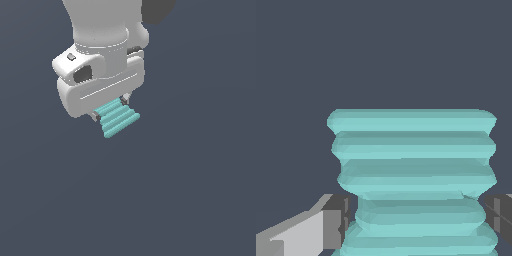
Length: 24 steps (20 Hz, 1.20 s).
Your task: Pick up the object and move it to a goal position.
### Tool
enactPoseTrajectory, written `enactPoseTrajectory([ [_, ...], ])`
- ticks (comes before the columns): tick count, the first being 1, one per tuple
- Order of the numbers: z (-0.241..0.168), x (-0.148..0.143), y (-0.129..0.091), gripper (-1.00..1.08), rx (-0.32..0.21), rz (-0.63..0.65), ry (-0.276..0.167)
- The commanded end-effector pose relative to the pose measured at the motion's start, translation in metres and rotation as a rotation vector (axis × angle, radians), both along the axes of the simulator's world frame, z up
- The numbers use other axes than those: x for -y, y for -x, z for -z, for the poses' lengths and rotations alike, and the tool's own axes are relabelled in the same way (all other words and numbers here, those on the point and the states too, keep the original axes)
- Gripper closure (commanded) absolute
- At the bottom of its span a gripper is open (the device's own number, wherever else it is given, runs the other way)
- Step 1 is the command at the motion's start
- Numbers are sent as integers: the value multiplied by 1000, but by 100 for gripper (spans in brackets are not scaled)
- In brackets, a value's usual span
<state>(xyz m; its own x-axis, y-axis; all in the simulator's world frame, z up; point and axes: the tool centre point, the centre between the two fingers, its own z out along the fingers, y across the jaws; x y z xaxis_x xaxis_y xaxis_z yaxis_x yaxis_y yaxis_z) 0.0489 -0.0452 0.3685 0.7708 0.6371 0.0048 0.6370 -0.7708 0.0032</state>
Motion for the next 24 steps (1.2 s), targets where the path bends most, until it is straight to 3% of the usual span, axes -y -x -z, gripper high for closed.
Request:
enactPoseTrajectory([
  [1, -14, 2, -6, 108, -2, 0, 0],
  [13, -66, 7, -28, 108, -4, 2, 0],
  [24, -89, 9, -39, 108, -5, 2, 1],
])
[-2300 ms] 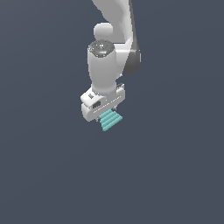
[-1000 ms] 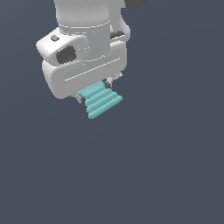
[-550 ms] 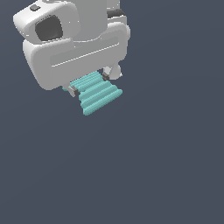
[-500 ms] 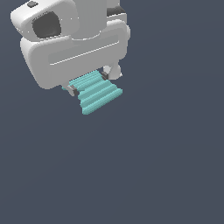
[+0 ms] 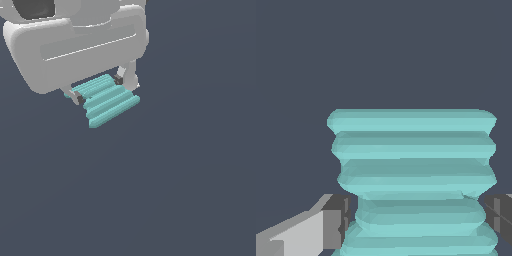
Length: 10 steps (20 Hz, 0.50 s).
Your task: Pick up the object and move it to a goal position.
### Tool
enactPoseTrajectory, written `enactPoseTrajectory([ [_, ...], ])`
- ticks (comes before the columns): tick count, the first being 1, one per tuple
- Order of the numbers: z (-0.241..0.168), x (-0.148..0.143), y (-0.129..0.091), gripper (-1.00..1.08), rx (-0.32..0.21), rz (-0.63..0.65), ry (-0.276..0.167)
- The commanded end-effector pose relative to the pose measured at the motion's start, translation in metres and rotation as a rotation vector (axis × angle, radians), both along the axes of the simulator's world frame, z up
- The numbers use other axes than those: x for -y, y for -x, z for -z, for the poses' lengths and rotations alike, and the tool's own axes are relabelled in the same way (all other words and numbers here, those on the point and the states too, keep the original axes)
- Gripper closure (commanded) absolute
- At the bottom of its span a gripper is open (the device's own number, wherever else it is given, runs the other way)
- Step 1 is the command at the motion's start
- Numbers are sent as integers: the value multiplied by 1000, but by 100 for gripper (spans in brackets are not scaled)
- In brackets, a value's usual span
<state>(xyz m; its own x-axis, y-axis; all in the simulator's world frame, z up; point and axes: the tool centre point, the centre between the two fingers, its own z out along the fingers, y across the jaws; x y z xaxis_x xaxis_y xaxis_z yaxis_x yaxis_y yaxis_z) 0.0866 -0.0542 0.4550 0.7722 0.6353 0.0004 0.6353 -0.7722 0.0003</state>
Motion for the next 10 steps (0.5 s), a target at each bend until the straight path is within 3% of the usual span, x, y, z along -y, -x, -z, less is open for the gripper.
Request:
enactPoseTrajectory([
  [1, -3, 0, -1, 108, 0, 0, 0],
  [10, -6, 1, -4, 108, -1, 0, 0],
])
